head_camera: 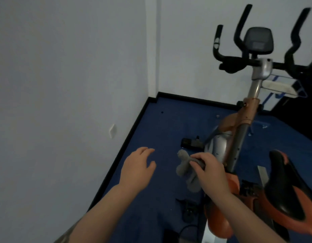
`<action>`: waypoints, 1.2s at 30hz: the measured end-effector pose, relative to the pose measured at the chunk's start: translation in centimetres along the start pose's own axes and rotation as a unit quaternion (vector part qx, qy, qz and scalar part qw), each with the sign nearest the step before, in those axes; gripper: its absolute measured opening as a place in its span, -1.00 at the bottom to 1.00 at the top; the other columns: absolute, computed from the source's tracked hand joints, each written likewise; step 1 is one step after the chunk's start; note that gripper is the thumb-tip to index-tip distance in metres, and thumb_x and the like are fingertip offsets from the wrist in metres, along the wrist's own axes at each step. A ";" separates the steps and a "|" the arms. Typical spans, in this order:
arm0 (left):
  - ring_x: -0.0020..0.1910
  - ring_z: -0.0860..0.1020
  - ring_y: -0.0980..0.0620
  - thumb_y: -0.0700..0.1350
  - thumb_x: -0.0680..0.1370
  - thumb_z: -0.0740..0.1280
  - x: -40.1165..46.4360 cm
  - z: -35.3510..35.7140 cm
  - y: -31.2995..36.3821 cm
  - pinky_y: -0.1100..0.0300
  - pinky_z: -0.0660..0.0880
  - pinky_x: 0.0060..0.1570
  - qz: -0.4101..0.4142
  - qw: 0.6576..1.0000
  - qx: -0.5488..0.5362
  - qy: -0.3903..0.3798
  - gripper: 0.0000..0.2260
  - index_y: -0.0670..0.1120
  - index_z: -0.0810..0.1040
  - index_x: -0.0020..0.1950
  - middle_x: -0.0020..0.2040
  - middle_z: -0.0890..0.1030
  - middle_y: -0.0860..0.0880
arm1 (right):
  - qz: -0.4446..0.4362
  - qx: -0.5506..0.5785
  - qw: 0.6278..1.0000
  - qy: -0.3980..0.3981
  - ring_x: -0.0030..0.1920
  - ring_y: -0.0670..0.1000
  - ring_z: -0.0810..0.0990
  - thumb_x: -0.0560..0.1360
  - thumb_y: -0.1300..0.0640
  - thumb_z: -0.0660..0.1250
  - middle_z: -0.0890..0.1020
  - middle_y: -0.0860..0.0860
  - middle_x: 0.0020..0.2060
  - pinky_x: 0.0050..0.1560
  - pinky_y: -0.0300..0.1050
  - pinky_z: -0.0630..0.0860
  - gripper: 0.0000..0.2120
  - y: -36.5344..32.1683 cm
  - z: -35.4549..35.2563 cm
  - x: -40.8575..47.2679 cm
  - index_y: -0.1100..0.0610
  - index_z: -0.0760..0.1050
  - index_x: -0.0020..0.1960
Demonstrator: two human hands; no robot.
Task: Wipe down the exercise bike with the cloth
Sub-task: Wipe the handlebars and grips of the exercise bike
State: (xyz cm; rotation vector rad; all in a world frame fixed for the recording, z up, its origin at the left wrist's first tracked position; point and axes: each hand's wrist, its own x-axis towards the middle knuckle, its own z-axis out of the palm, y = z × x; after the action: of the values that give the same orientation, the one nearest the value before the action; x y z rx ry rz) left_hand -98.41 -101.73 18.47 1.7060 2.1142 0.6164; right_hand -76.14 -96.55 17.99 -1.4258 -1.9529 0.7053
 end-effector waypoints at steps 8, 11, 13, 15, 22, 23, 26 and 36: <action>0.38 0.34 0.09 -0.01 0.61 0.24 9.9 1.5 0.2 0.18 0.30 0.35 0.054 0.996 -0.015 -0.064 -0.60 0.07 0.36 0.45 0.44 0.36 0.10 | 0.054 -0.009 0.997 0.047 -0.06 -0.31 0.48 0.52 0.16 0.38 0.53 -0.19 -0.12 -0.08 -0.51 0.34 -0.91 0.1 1.0 7.7 -0.03 0.56 -0.04; 0.37 0.34 0.09 0.00 0.60 0.23 14.5 1.9 0.3 0.20 0.29 0.32 0.100 0.991 -0.008 -0.090 -0.60 0.08 0.37 0.45 0.44 0.36 0.10 | 0.074 -0.025 0.994 0.074 -0.08 -0.26 0.48 0.53 0.15 0.37 0.54 -0.16 -0.12 -0.08 -0.47 0.35 -0.94 0.0 1.9 10.7 0.01 0.57 -0.03; 0.36 0.34 0.10 -0.01 0.60 0.23 17.9 1.5 0.3 0.22 0.28 0.31 0.130 0.986 -0.007 -0.103 -0.60 0.07 0.37 0.45 0.44 0.36 0.10 | 0.094 -0.029 0.990 0.100 -0.09 -0.21 0.50 0.53 0.15 0.37 0.53 -0.16 -0.14 -0.06 -0.38 0.39 -0.94 -0.2 2.3 12.8 0.01 0.57 -0.04; 0.35 0.35 0.10 -0.01 0.60 0.24 21.5 0.9 0.1 0.24 0.27 0.29 0.152 0.983 -0.004 -0.105 -0.60 0.08 0.38 0.45 0.43 0.37 0.11 | 0.108 -0.031 0.986 0.121 -0.08 -0.20 0.51 0.52 0.17 0.39 0.53 -0.17 -0.15 -0.05 -0.34 0.42 -0.94 -0.3 2.7 14.9 0.02 0.58 -0.05; 0.37 0.34 0.08 -0.03 0.61 0.24 31.3 -0.6 1.1 0.20 0.27 0.32 0.215 0.967 -0.004 -0.137 -0.61 0.06 0.38 0.44 0.43 0.37 0.09 | 0.163 -0.029 0.967 0.193 -0.06 -0.21 0.52 0.52 0.16 0.38 0.57 -0.14 -0.12 0.00 -0.34 0.42 -0.92 -1.0 3.3 21.3 0.00 0.58 -0.04; 0.37 0.34 0.09 -0.03 0.61 0.24 31.9 -0.5 1.6 0.20 0.27 0.32 0.219 0.965 -0.013 -0.143 -0.61 0.06 0.39 0.44 0.43 0.37 0.09 | 0.167 -0.030 0.965 0.199 -0.05 -0.20 0.52 0.52 0.16 0.38 0.57 -0.14 -0.11 0.01 -0.31 0.44 -0.92 -1.1 3.1 21.9 0.00 0.57 -0.03; 0.36 0.33 0.13 -0.02 0.60 0.26 33.4 -0.1 3.1 0.25 0.25 0.31 0.239 0.958 -0.037 -0.157 -0.62 0.08 0.39 0.43 0.41 0.37 0.14 | 0.180 -0.032 0.958 0.222 -0.06 -0.22 0.52 0.51 0.15 0.39 0.56 -0.18 -0.13 0.00 -0.31 0.44 -0.92 -1.3 2.2 23.7 -0.02 0.57 -0.04; 0.33 0.33 0.22 -0.05 0.61 0.25 40.0 2.6 8.9 0.28 0.30 0.30 0.254 0.950 -0.100 -0.150 -0.64 0.09 0.41 0.41 0.38 0.39 0.20 | 0.239 0.120 0.908 0.323 -0.08 -0.24 0.60 0.48 0.16 0.43 0.66 -0.17 -0.13 -0.08 -0.39 0.50 -0.89 2.3 -3.9 29.3 -0.01 0.63 -0.03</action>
State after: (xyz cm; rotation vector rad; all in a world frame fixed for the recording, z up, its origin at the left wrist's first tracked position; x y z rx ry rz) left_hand -98.11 -60.78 21.02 2.0798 1.3584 0.6317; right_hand -78.60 -67.61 23.81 -1.7161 -0.9833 0.5513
